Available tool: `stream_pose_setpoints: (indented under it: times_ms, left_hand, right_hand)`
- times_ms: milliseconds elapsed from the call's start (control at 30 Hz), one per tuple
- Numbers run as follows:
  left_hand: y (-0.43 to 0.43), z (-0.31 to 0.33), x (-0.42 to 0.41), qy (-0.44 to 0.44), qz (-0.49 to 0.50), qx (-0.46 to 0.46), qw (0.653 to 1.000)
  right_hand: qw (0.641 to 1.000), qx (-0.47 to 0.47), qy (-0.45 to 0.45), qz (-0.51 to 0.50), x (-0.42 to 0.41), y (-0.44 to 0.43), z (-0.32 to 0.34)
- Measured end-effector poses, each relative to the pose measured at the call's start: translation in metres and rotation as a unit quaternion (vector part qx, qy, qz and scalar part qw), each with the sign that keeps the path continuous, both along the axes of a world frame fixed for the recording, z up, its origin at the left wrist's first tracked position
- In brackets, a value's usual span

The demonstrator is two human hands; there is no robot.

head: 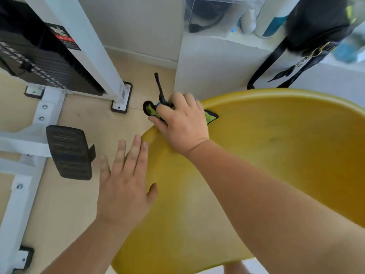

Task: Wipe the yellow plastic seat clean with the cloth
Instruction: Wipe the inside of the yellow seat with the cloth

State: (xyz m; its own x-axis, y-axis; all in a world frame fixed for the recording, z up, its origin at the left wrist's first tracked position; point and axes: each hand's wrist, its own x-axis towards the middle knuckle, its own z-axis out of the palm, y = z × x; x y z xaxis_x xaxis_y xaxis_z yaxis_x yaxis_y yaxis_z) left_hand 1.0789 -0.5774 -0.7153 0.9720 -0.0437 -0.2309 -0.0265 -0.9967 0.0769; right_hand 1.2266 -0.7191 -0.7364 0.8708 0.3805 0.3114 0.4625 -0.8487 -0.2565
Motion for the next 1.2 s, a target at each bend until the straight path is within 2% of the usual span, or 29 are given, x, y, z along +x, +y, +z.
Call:
stream_pose_setpoints:
  times_ms: [200, 367, 467, 567, 700, 767, 867, 933, 1000, 1067, 1200]
  left_hand:
    - [-0.067, -0.004, 0.082, -0.020, -0.037, 0.014, 0.999]
    - [-0.150, -0.008, 0.134, -0.020, -0.059, 0.021, 0.998]
    - [-0.194, -0.008, 0.159, -0.031, -0.066, 0.022, 0.997]
    - [-0.231, -0.009, 0.175, -0.030, -0.073, 0.025, 0.997]
    - [-0.254, -0.014, 0.182, -0.018, -0.040, 0.040, 0.998]
    - [-0.254, -0.014, 0.181, -0.012, -0.033, 0.054, 0.998]
    - [-0.257, -0.011, 0.181, -0.004, -0.029, 0.070, 0.997]
    - [-0.262, -0.010, 0.183, 0.004, -0.026, 0.082, 0.996]
    - [-0.269, -0.009, 0.187, 0.007, -0.032, 0.087, 0.996]
    - [-0.282, -0.005, 0.194, 0.003, -0.050, 0.082, 0.995]
    - [-0.328, 0.001, 0.211, -0.010, -0.124, 0.065, 0.990]
  right_hand:
    - [0.994, 0.019, -0.028, -0.102, 0.043, -0.070, -0.006]
    - [0.979, 0.001, -0.049, -0.196, 0.076, -0.169, -0.003]
    - [0.965, -0.041, 0.000, -0.258, 0.092, -0.253, 0.005]
    - [0.921, -0.068, 0.093, -0.373, 0.089, -0.367, 0.020]
    - [0.828, -0.078, 0.182, -0.525, 0.059, -0.496, 0.040]
    - [0.806, -0.049, 0.197, -0.556, 0.047, -0.508, 0.041]
    - [0.794, -0.002, 0.147, -0.590, 0.041, -0.482, 0.033]
    - [0.813, 0.020, 0.094, -0.574, 0.047, -0.444, 0.024]
    - [0.863, 0.028, 0.053, -0.502, 0.062, -0.398, 0.016]
    - [0.910, 0.009, 0.049, -0.411, 0.081, -0.354, 0.014]
    - [0.946, -0.018, 0.061, -0.319, 0.097, -0.334, 0.014]
